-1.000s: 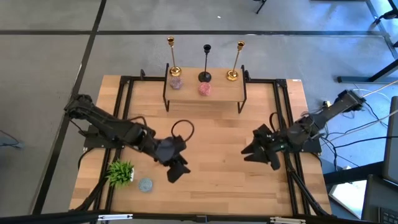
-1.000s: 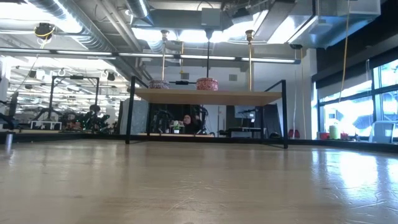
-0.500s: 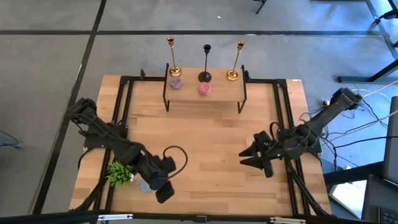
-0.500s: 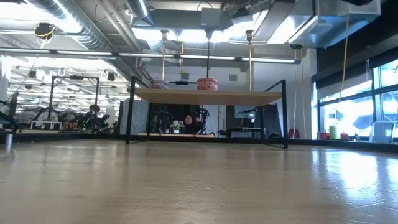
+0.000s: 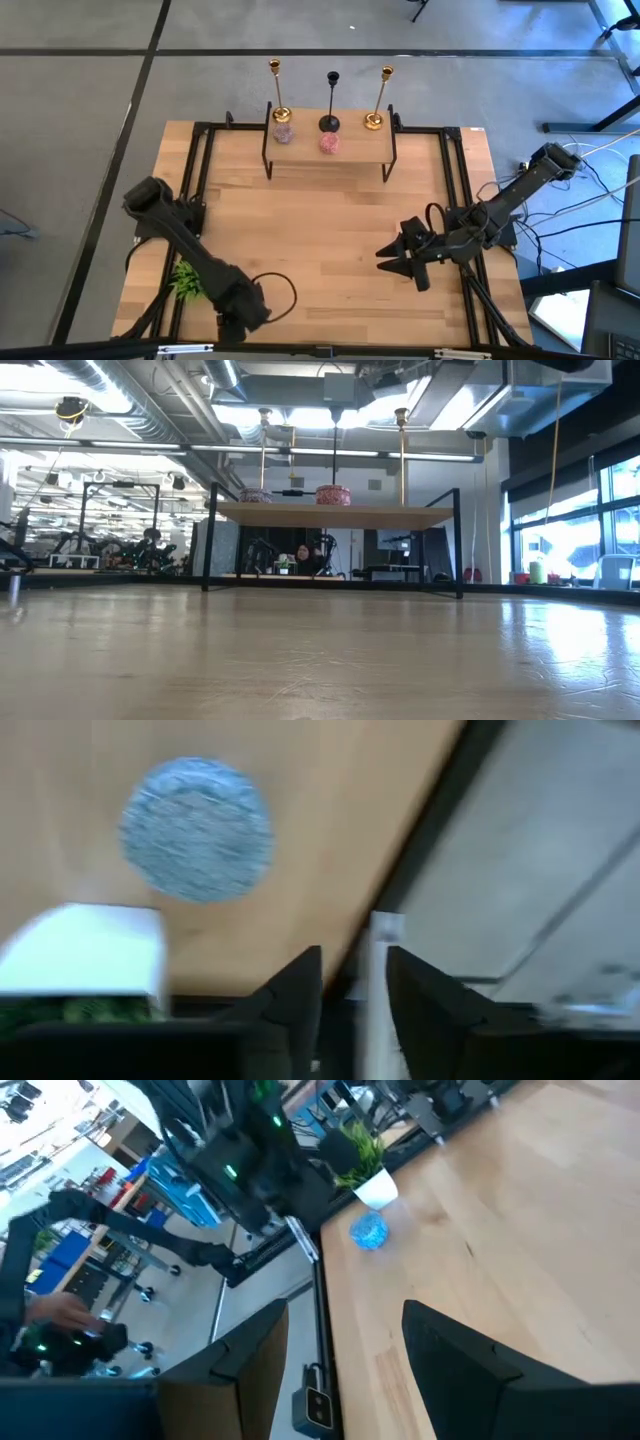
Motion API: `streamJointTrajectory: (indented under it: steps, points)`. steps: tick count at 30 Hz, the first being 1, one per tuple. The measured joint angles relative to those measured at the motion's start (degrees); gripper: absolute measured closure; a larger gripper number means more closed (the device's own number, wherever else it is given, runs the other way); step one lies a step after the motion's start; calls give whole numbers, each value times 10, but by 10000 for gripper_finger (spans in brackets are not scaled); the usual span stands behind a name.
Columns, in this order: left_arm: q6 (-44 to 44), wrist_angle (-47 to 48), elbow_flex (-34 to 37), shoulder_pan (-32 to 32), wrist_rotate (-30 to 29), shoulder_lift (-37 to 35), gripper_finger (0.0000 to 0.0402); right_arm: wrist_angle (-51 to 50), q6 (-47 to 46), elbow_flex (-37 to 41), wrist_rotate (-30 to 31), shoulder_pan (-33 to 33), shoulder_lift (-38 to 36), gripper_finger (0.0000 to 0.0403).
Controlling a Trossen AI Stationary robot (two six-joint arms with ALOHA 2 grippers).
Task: Pick & Place candle stick holders
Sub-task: Put the blue scented candle on the shelf
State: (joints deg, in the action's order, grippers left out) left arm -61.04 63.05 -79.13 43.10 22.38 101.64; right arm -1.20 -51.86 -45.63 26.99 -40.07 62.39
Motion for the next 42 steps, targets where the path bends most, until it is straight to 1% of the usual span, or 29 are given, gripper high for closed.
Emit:
streamJointTrajectory:
  steps: [2,5,8,10,13,17,26,29,32,35,39,42]
  points:
    - [34,25,0,0,-3,25,315,8,0,0,0,0,0,201]
    - [73,26,0,-1,-2,55,349,16,0,0,0,0,0,201]
    - [99,25,0,-1,20,82,386,32,2,0,0,-1,0,201]
    - [110,21,0,-1,34,94,396,36,2,0,0,-2,0,201]
    - [113,15,0,-1,37,97,399,45,2,0,0,-2,0,201]
    - [113,18,0,-1,27,98,400,55,5,0,0,-2,0,201]
    - [118,0,48,-3,27,98,400,58,11,0,-1,-2,0,201]
    - [122,-20,58,-12,29,98,401,59,11,0,-2,-2,0,201]
    - [133,-66,58,-29,26,98,400,58,11,0,-2,-2,0,201]
    - [136,-82,58,-53,2,98,400,58,12,0,-2,-2,0,201]
    - [159,-69,58,-87,-49,98,400,58,13,0,-2,-2,0,201]
    - [175,-65,58,-114,-60,98,400,58,13,0,-2,-2,0,201]
